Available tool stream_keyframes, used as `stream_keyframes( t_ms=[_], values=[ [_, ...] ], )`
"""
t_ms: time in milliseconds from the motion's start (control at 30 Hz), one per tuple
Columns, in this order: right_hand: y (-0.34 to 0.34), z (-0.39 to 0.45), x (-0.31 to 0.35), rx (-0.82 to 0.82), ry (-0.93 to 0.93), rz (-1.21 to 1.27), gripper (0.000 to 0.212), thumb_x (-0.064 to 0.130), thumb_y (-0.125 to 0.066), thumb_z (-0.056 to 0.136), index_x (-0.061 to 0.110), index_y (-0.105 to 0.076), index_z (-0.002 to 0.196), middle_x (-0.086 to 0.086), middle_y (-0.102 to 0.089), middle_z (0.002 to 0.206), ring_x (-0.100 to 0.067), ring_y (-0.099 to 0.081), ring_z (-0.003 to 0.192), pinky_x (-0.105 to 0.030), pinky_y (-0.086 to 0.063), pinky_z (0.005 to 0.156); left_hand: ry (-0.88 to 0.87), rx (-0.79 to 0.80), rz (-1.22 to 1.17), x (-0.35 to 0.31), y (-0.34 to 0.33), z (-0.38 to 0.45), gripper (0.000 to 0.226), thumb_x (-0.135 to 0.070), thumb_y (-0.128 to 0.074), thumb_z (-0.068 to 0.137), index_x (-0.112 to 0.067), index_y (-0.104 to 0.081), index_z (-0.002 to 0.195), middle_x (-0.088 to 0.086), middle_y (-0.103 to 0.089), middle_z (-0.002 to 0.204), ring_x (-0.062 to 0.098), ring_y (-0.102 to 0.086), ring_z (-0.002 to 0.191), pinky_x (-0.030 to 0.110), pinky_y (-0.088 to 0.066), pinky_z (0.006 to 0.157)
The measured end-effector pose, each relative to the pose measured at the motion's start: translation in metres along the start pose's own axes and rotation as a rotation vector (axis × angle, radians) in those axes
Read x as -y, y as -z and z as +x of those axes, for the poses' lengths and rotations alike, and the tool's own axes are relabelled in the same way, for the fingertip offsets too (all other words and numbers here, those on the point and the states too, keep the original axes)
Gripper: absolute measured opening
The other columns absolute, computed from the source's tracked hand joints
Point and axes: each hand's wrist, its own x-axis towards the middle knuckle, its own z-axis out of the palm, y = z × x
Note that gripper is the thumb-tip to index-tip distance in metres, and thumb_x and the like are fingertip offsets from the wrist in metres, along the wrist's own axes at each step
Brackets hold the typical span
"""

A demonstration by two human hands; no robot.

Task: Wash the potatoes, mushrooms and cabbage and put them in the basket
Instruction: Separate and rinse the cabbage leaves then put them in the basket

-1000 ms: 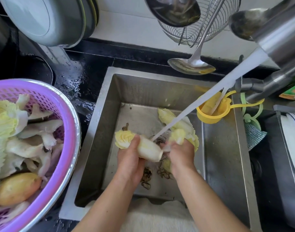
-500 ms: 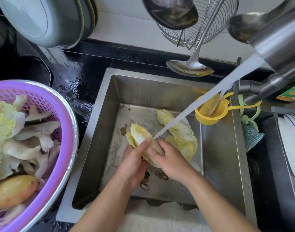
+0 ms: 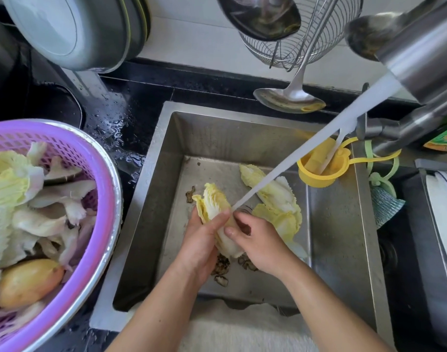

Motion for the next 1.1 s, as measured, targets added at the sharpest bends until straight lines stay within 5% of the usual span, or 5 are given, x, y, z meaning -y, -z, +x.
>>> stream_keyframes(
  t_ms=[233,467,733,900,1100],
  values=[
    [0.004,-0.001,0.017,0.021,0.005,-0.323,0.030,0.031,-0.038,0.110,0.023,-0.054,0.085,0.000,-0.062,0.079,-0.015,-0.057,0.067,-0.032,-0.042,0.059,-0.142,-0.052,0.145,0.003,-0.003,-0.001,0.043,-0.023,-0.079,0.092,-0.012,-0.058,0.128,0.018,-0.073,0.118,0.035,-0.072,0.112,0.052,-0.057,0.100],
    [0.003,0.004,0.029,0.050,-0.040,-0.542,0.014,0.029,-0.045,0.106,0.020,-0.050,0.097,0.000,-0.057,0.081,-0.019,-0.058,0.068,-0.031,-0.042,0.054,-0.257,-0.084,0.411,0.008,-0.006,-0.004,0.025,-0.026,-0.075,0.096,-0.024,-0.059,0.114,0.002,-0.074,0.102,0.022,-0.073,0.100,0.042,-0.061,0.091],
    [-0.005,0.026,0.019,-0.215,-0.390,-0.066,0.020,0.032,-0.053,0.098,0.025,-0.064,0.113,0.004,-0.070,0.110,-0.019,-0.068,0.097,-0.045,-0.061,0.087,-0.280,-0.157,0.381,0.001,-0.008,-0.008,0.023,-0.027,-0.077,0.094,-0.027,-0.065,0.113,-0.004,-0.078,0.102,0.016,-0.075,0.098,0.044,-0.061,0.090],
    [-0.020,0.027,0.023,-0.161,-0.690,0.643,0.021,0.021,-0.057,0.098,0.012,-0.073,0.110,-0.013,-0.078,0.102,-0.034,-0.073,0.096,-0.046,-0.064,0.074,-0.314,-0.233,0.251,-0.001,-0.010,-0.007,0.018,-0.020,-0.073,0.097,-0.019,-0.068,0.114,-0.003,-0.078,0.101,0.013,-0.075,0.096,0.025,-0.058,0.078],
    [-0.045,0.031,0.014,-0.509,-0.599,0.564,0.017,0.019,-0.055,0.100,0.015,-0.071,0.095,-0.008,-0.077,0.097,-0.027,-0.074,0.090,-0.047,-0.063,0.084,-0.194,-0.244,0.197,0.004,-0.011,0.000,0.034,-0.015,-0.071,0.097,-0.023,-0.060,0.128,0.001,-0.076,0.114,0.018,-0.074,0.107,0.040,-0.060,0.092]
  ],
)
